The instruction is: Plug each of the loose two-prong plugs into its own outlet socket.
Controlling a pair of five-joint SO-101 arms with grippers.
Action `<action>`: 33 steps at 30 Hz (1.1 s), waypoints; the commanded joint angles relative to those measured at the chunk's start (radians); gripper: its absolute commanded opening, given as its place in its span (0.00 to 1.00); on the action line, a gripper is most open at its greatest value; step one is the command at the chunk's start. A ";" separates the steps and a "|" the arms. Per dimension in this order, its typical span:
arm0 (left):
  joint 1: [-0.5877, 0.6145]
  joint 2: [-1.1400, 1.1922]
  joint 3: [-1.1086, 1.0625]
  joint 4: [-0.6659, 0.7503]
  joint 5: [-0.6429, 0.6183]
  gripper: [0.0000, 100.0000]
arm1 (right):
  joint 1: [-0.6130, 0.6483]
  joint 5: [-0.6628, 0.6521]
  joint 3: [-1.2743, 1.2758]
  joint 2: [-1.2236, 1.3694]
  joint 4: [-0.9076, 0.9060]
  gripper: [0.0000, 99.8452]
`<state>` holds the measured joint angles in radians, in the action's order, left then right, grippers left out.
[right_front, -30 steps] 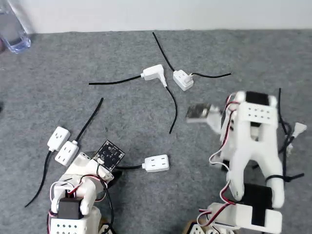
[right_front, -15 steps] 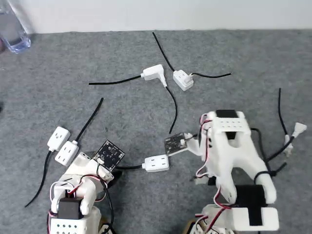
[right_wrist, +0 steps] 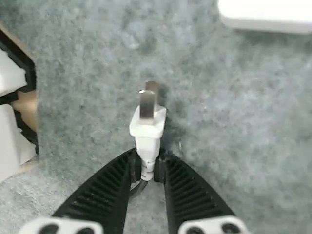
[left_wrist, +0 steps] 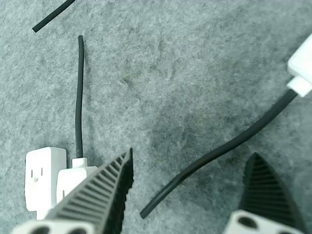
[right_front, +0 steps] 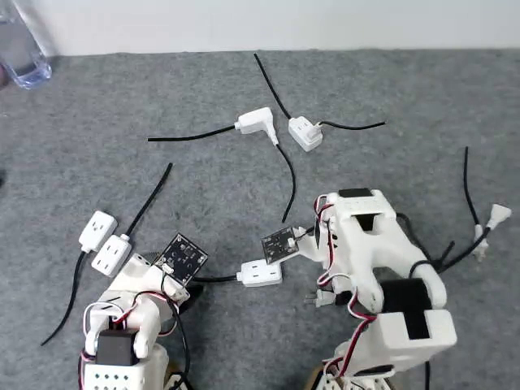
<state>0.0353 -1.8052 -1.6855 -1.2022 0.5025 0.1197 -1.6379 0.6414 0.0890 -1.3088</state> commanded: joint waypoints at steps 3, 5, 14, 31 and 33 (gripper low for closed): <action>0.003 -0.011 0.005 -0.005 0.008 0.34 | -0.047 0.041 -0.080 0.004 0.022 0.12; 0.003 -0.011 0.005 -0.005 0.008 0.34 | -0.048 0.046 -0.100 0.004 0.022 0.20; 0.003 -0.011 0.005 -0.005 0.008 0.34 | -0.041 0.075 -0.193 0.002 -0.010 0.24; 0.003 -0.011 0.005 -0.005 0.008 0.34 | 0.076 0.281 0.035 -0.277 -0.064 0.24; 0.003 -0.011 0.005 -0.005 0.008 0.34 | 0.093 0.376 0.084 -0.349 -0.041 0.24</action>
<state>0.0353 -1.8052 -1.6855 -1.2022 0.5025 0.1903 -1.3709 0.6843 -0.1596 -1.3901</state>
